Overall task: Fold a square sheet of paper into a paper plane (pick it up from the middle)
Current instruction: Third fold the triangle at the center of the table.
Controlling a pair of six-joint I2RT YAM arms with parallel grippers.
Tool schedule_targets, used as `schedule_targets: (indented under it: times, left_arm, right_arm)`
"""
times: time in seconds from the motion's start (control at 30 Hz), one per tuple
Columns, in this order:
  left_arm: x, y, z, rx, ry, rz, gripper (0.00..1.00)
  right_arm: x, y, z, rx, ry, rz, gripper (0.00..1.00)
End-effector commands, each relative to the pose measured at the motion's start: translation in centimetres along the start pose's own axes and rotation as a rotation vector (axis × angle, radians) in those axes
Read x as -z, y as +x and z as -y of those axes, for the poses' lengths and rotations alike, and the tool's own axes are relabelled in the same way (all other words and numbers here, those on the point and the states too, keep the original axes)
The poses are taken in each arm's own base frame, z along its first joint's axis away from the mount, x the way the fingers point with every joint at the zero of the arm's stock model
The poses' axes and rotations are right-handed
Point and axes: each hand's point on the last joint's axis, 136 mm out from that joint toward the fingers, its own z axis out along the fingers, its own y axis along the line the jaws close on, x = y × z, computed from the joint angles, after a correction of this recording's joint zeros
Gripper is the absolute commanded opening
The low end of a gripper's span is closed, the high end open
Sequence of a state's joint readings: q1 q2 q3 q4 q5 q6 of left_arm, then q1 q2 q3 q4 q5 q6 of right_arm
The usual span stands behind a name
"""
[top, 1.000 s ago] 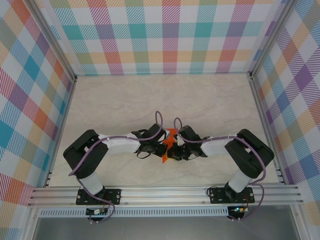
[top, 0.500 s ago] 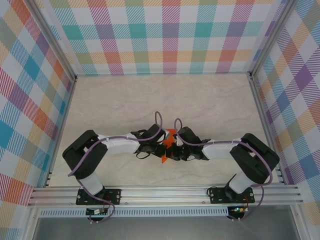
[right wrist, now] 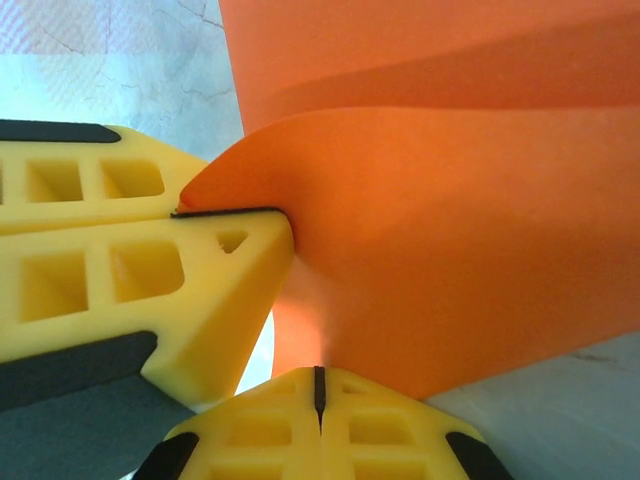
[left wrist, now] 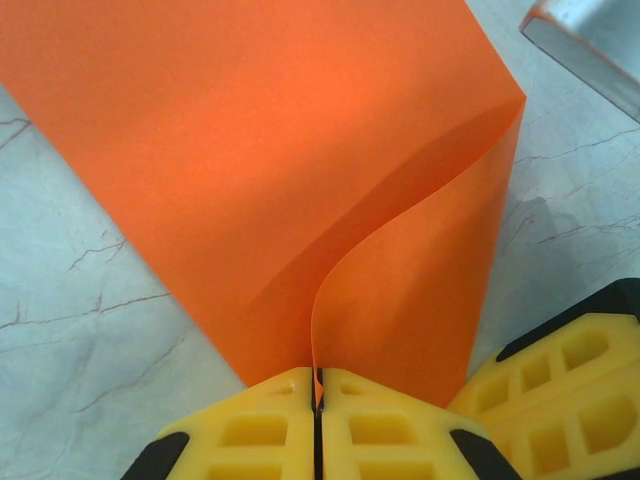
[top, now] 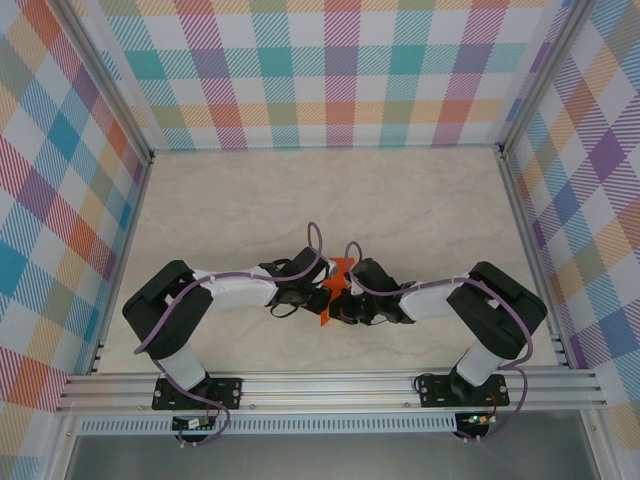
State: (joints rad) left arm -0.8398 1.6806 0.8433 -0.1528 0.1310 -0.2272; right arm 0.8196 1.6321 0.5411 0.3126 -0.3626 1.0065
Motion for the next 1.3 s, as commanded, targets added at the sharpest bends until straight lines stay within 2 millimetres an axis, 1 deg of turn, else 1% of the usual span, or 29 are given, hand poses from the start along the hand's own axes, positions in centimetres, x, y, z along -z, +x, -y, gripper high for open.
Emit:
schedule_targets:
  times: [0.0, 0.1, 0.23, 0.37, 0.47, 0.57, 0.7, 0.77, 0.83, 1.03, 1.13, 1.27]
  left_arm:
    - [-0.3, 2.5, -0.8, 0.021, -0.011, -0.073, 0.08]
    - [-0.3, 2.4, -0.8, 0.025, -0.006, -0.07, 0.08]
    - [-0.2, 2.5, -0.9, 0.03, -0.004, -0.069, 0.08]
    - [-0.1, 2.6, -0.9, 0.033, 0.003, -0.069, 0.07]
    - [-0.1, 2.6, -0.9, 0.036, 0.009, -0.071, 0.07]
    - [-0.1, 2.6, -0.9, 0.042, 0.014, -0.072, 0.07]
    - [-0.2, 2.6, -0.9, 0.044, 0.02, -0.074, 0.08]
    - [-0.2, 2.6, -0.9, 0.046, 0.023, -0.076, 0.08]
    - [-0.2, 2.5, -0.8, 0.047, 0.024, -0.075, 0.08]
    - [-0.2, 2.6, -1.0, 0.051, 0.024, -0.079, 0.08]
    - [-0.2, 2.7, -1.0, 0.05, 0.025, -0.08, 0.08]
    - [-0.2, 2.7, -1.1, 0.053, 0.024, -0.081, 0.08]
  right_arm:
    - [0.3, 0.9, 1.4, -0.017, 0.044, 0.008, 0.0]
    - [0.9, 1.0, 0.4, 0.006, 0.017, 0.03, 0.0]
    - [1.3, 1.2, -0.4, 0.024, -0.007, 0.055, 0.0]
    - [1.2, 1.4, -1.7, 0.055, -0.042, 0.068, 0.0]
    - [1.2, 1.2, -2.0, 0.067, -0.046, 0.094, 0.0]
    - [1.2, 1.0, -2.9, 0.081, -0.076, 0.107, 0.0]
    - [1.0, 0.7, -3.3, 0.084, -0.084, 0.127, 0.0]
    - [0.7, 0.7, -3.2, 0.081, -0.077, 0.12, 0.0]
    - [0.1, 0.9, -2.7, 0.072, -0.06, 0.107, 0.0]
    - [-1.3, 1.6, 0.4, 0.016, 0.029, 0.076, 0.0]
    - [-1.4, 1.7, 0.3, 0.019, 0.031, 0.067, 0.0]
    - [-0.5, 1.6, -0.5, 0.035, 0.036, 0.081, 0.0]
